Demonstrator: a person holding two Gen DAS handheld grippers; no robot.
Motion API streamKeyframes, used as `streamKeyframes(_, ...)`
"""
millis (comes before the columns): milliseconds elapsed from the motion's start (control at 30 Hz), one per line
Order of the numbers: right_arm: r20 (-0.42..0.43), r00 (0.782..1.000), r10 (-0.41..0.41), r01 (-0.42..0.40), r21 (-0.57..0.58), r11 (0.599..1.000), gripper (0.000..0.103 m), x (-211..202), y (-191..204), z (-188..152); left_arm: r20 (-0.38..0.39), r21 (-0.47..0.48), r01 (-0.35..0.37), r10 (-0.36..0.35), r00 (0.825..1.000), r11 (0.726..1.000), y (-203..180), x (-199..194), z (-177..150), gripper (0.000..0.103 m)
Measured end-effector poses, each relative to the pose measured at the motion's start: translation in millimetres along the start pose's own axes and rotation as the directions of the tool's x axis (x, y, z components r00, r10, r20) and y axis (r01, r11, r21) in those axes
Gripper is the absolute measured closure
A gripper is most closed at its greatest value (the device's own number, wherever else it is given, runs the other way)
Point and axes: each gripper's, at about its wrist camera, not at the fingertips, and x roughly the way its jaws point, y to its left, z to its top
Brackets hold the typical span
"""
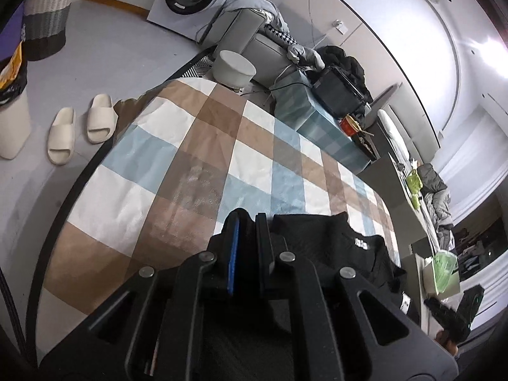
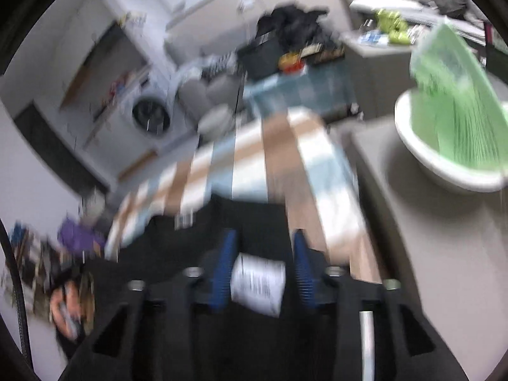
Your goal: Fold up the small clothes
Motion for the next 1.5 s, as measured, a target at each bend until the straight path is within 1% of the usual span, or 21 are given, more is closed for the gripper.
streamKeyframes(67,-0.059,0.998,-0.034,0.031,-0.045,0.999,0.057,-4.0,-0.3,-23.7,-0.003,-0.001,0.000,0.000,1.000,1.000,2.1,0.4,-0.7,0.097)
streamKeyframes(133,-0.092,0.994,-0.054,0.049,-0.052,0.997,0.057,-7.3,-4.4,-41.6,-0.011,-0.001,-0.003,0.003,1.000,1.000,2.4,-0.2,-1.3,0.098)
streamKeyframes(200,-0.130,0.991,-0.039,0.037,-0.019,0.999,0.057,-11.2,-11.8,-59.8,-0.012,0.004,-0.009,0.009,1.000,1.000,0.5,-2.3,-2.9,0.097)
streamKeyframes(267,-0.141,0.990,-0.011,0.010,-0.011,1.000,0.057,-12.8,-13.4,-69.9,-0.013,0.006,-0.014,0.014,1.000,1.000,-0.2,-2.8,-3.8,0.097)
streamKeyframes(300,-0.139,0.990,0.000,-0.003,-0.020,1.000,0.058,-13.5,-12.4,-73.5,-0.014,0.004,-0.015,0.015,1.000,1.000,-0.1,-3.6,-3.7,0.098)
streamKeyframes(367,-0.128,0.992,0.023,-0.028,-0.036,0.999,0.062,-11.2,-10.7,-74.5,-0.014,0.005,-0.017,0.017,1.000,1.000,-0.2,-4.3,-3.8,0.097)
streamKeyframes(567,-0.177,0.984,-0.009,0.013,0.019,1.000,0.063,8.6,-17.1,-64.7,-0.010,0.006,-0.012,0.012,1.000,1.000,-0.7,-5.8,-3.7,0.097)
streamKeyframes(600,-0.182,0.983,-0.022,0.026,0.020,0.999,0.066,10.8,-18.6,-65.4,-0.011,0.006,-0.013,0.013,1.000,1.000,-0.4,-4.6,-4.1,0.097)
streamKeyframes(633,-0.189,0.981,-0.034,0.038,0.018,0.999,0.080,15.5,-19.8,-66.8,-0.013,0.005,-0.014,0.014,1.000,1.000,-0.6,-5.3,-3.8,0.097)
streamKeyframes(700,-0.187,0.982,-0.015,0.020,0.023,1.000,0.095,19.7,-19.9,-66.1,-0.010,0.007,-0.010,0.010,1.000,1.000,-0.7,-7.5,-3.9,0.097)
streamKeyframes(800,-0.078,0.996,0.046,-0.044,0.024,0.999,0.098,6.1,-12.8,-54.0,-0.005,0.023,-0.003,0.003,1.000,1.000,-3.4,-11.4,-3.0,0.097)
streamKeyframes(833,-0.026,0.997,0.072,-0.071,0.022,0.997,0.098,-2.0,-9.5,-46.5,0.001,0.028,-0.001,0.001,1.000,1.000,-4.6,-14.1,-2.7,0.097)
streamKeyframes(867,0.009,0.997,0.076,-0.076,0.018,0.997,0.098,-7.8,-6.4,-39.4,0.010,0.038,0.001,-0.001,1.000,0.999,-6.7,-16.4,-2.1,0.097)
streamKeyframes(900,0.078,0.992,0.101,-0.102,0.012,0.995,0.098,-17.1,-2.1,-27.4,0.018,0.047,0.002,-0.003,1.000,0.999,-8.9,-18.6,-1.3,0.097)
streamKeyframes(933,0.125,0.987,0.102,-0.104,0.010,0.995,0.098,-22.4,1.8,-15.7,0.024,0.052,0.003,-0.004,1.000,0.999,-10.4,-20.2,-0.7,0.097)
streamKeyframes(1067,0.231,0.966,0.118,-0.132,0.047,0.990,0.098,-23.0,9.8,27.9,0.048,0.053,-0.001,-0.002,0.999,0.999,-14.3,-22.9,4.2,0.097)
streamKeyframes(1200,0.252,0.963,0.097,-0.123,0.090,0.988,0.098,4.2,17.3,64.3,0.061,0.019,-0.012,0.010,0.998,1.000,-9.9,-18.2,15.1,0.097)
streamKeyframes(1300,0.235,0.969,0.071,-0.101,0.117,0.988,0.098,25.8,21.2,75.5,0.064,-0.036,-0.014,0.016,0.998,0.999,-0.7,-12.0,25.5,0.097)
streamKeyframes(1367,0.213,0.976,0.053,-0.085,0.145,0.986,0.098,41.3,18.7,80.1,0.071,-0.087,-0.009,0.015,0.997,0.996,8.0,-9.1,31.6,0.097)
streamKeyframes(1433,0.174,0.984,0.028,-0.060,0.180,0.982,0.098,55.9,13.5,82.9,0.089,-0.142,-0.051,0.064,0.994,0.989,19.0,-7.3,38.6,0.097)
streamKeyframes(1500,0.130,0.991,0.005,-0.034,0.217,0.976,0.096,65.1,3.0,79.2,0.088,-0.173,-0.061,0.077,0.993,0.983,28.5,-5.8,44.3,0.097)
